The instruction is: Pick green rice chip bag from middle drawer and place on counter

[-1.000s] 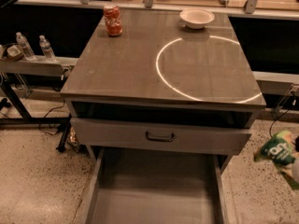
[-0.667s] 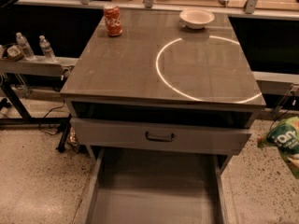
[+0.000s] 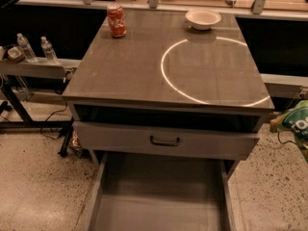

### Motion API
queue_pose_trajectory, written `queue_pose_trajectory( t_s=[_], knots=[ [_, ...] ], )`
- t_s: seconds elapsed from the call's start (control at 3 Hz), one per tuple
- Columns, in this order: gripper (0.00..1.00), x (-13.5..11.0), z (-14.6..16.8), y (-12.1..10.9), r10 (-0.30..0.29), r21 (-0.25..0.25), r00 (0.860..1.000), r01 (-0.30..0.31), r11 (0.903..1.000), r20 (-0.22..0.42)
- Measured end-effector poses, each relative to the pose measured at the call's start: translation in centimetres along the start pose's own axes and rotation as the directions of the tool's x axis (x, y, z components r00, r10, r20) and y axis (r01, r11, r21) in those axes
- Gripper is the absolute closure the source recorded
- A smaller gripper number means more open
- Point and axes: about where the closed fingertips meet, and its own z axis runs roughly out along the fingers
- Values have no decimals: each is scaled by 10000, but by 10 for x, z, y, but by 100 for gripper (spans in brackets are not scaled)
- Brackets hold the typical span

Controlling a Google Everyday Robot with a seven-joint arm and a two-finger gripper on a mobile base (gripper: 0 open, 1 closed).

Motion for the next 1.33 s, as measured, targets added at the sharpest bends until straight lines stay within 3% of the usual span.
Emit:
queue_pose_trajectory(
  t_s=[0.33, 0.67, 1.0, 1.33],
  knots=[
    [100, -2, 0, -7, 90, 151, 10000, -90, 9998, -4],
    [100, -16, 2, -56, 678, 1122, 9977, -673, 9914, -4],
    [100, -41, 7, -100, 1088, 1678, 9932, -1142, 9792, 412],
    [100, -75, 14, -109, 1311, 1430, 9841, -1478, 9786, 1198]
  ],
)
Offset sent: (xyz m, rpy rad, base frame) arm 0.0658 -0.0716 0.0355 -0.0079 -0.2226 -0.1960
